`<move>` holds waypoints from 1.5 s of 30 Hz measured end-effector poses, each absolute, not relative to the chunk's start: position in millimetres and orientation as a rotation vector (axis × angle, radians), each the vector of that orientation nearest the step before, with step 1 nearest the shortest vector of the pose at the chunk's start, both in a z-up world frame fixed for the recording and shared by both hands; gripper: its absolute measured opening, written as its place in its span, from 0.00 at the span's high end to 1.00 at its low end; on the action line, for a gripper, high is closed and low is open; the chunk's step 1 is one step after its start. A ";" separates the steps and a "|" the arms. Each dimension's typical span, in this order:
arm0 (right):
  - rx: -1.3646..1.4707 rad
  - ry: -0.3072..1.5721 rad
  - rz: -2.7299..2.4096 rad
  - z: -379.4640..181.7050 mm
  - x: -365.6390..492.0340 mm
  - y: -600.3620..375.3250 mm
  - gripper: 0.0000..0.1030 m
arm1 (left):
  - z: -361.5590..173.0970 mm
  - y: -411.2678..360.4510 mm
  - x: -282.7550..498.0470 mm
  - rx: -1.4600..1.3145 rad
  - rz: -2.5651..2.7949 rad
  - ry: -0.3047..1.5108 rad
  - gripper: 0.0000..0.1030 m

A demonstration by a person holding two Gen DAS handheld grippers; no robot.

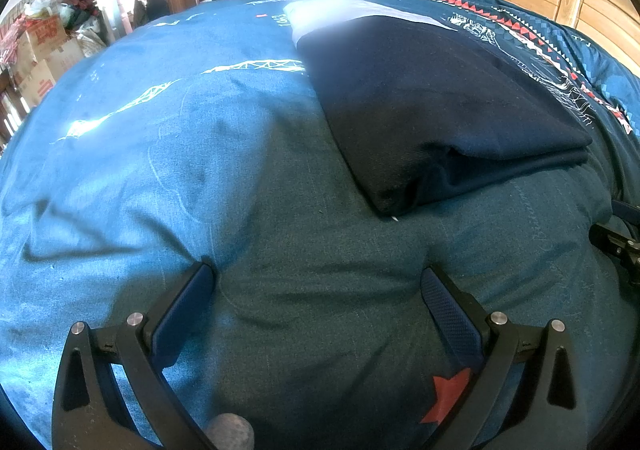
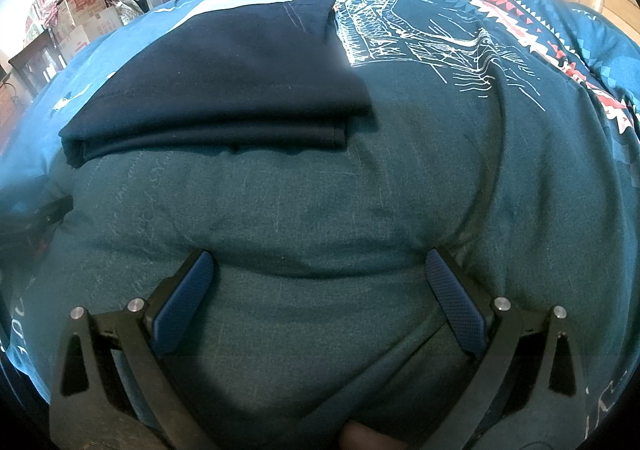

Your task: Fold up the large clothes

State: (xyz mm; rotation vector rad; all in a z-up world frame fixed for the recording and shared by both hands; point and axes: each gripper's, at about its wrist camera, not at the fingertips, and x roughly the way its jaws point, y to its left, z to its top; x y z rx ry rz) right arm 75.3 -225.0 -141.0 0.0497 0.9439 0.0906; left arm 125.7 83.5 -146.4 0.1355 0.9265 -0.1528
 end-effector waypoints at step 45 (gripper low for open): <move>0.052 0.930 0.072 -84.3 71.8 -217.1 0.00 | -119.4 78.3 131.9 0.071 -0.073 0.912 0.00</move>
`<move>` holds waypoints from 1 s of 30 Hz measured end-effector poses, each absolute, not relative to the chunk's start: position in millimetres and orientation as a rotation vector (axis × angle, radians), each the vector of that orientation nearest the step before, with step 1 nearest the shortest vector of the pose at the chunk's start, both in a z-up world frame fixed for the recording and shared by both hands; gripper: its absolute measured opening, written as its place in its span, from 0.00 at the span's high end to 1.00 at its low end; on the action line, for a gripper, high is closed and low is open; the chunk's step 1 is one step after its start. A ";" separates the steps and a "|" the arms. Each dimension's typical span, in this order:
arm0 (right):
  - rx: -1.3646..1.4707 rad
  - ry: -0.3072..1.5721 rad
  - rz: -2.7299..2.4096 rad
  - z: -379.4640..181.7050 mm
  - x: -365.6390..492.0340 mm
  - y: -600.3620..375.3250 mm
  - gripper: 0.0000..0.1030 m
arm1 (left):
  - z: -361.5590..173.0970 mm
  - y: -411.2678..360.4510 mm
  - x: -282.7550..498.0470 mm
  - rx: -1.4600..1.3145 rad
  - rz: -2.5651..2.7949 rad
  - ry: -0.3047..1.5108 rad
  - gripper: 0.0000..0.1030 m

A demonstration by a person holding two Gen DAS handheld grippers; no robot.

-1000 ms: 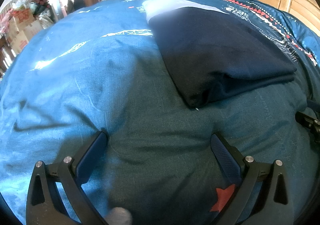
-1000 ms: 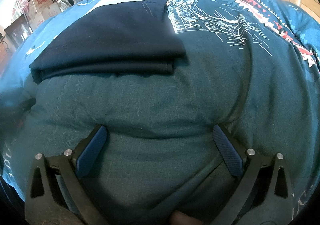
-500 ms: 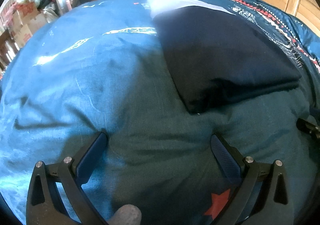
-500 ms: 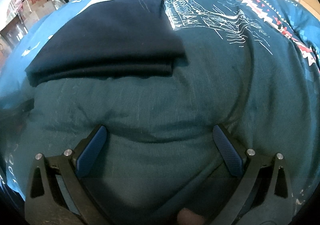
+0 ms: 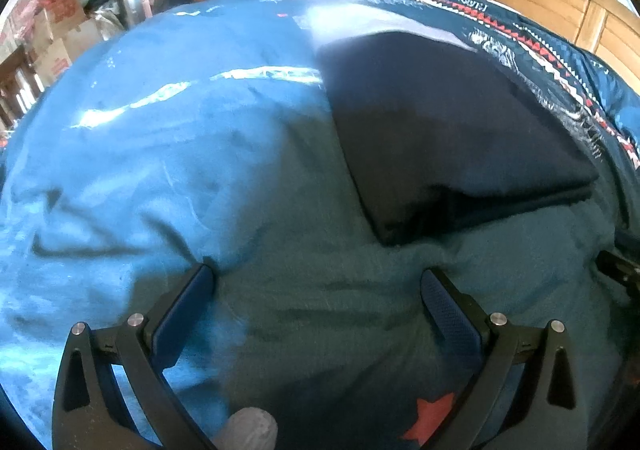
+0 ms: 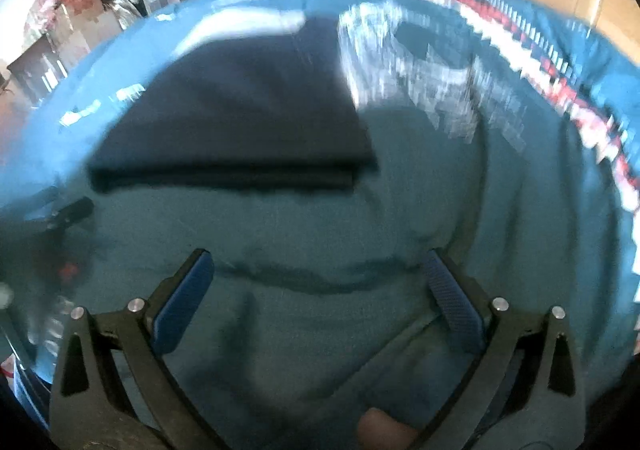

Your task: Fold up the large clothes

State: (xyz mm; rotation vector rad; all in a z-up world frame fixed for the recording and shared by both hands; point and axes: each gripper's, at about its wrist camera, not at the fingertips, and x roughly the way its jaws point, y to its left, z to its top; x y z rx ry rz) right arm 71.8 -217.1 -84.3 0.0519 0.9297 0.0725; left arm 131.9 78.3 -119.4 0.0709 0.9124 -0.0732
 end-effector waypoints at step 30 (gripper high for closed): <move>0.055 0.617 0.005 142.0 -8.5 -197.4 0.00 | 174.9 35.0 -14.0 -0.001 -0.052 0.440 0.00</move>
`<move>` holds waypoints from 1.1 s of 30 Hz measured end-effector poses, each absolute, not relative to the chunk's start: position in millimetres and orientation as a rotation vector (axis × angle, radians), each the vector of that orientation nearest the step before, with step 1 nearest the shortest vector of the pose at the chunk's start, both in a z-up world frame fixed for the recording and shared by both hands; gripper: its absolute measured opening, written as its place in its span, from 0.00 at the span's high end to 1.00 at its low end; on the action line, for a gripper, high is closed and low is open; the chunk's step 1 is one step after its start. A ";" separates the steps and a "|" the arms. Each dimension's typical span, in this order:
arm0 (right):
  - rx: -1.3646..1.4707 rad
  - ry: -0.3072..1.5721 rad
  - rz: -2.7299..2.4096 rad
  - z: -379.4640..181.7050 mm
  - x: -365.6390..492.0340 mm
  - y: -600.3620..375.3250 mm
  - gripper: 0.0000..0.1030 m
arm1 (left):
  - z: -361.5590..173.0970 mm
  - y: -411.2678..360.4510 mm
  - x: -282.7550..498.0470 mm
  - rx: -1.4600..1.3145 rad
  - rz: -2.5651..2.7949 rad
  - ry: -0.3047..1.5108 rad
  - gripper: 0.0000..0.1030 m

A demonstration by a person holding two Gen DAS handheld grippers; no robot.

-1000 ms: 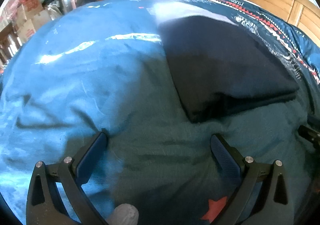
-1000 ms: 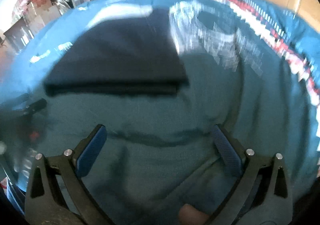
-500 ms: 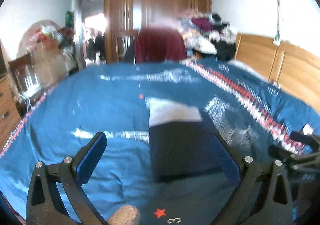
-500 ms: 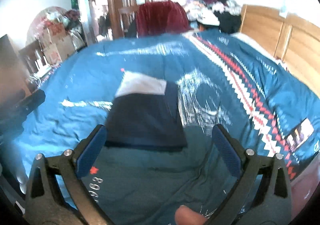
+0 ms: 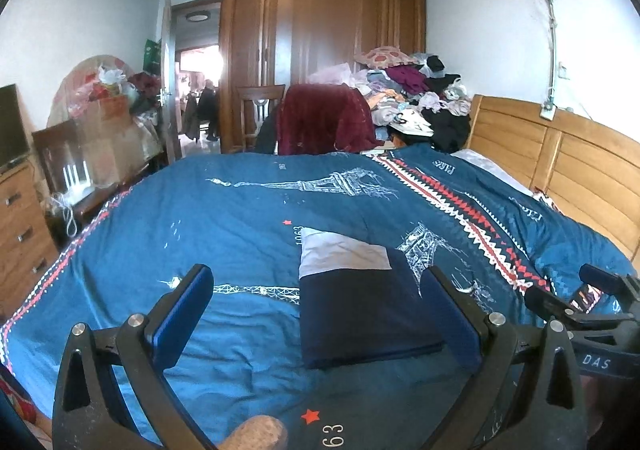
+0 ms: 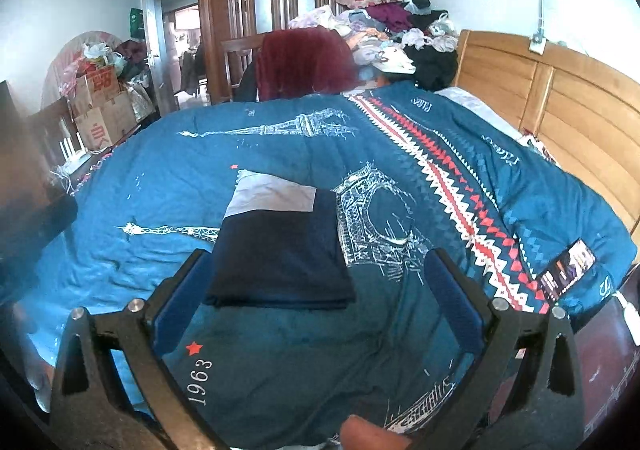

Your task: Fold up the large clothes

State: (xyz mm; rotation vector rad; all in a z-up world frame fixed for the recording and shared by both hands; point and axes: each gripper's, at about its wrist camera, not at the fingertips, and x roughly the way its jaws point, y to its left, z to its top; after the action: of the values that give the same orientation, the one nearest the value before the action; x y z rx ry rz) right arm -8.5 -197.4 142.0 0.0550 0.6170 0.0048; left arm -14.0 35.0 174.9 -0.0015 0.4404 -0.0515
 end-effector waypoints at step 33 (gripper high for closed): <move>0.055 0.651 0.055 139.1 -32.5 -188.7 0.00 | 173.5 32.4 -27.4 -0.008 -0.075 0.468 0.00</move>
State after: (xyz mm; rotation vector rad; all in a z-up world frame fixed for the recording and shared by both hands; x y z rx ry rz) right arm -32.5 -188.7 139.1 0.0546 0.6511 0.0550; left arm -27.4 32.4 173.5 -0.0078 0.4680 -0.0748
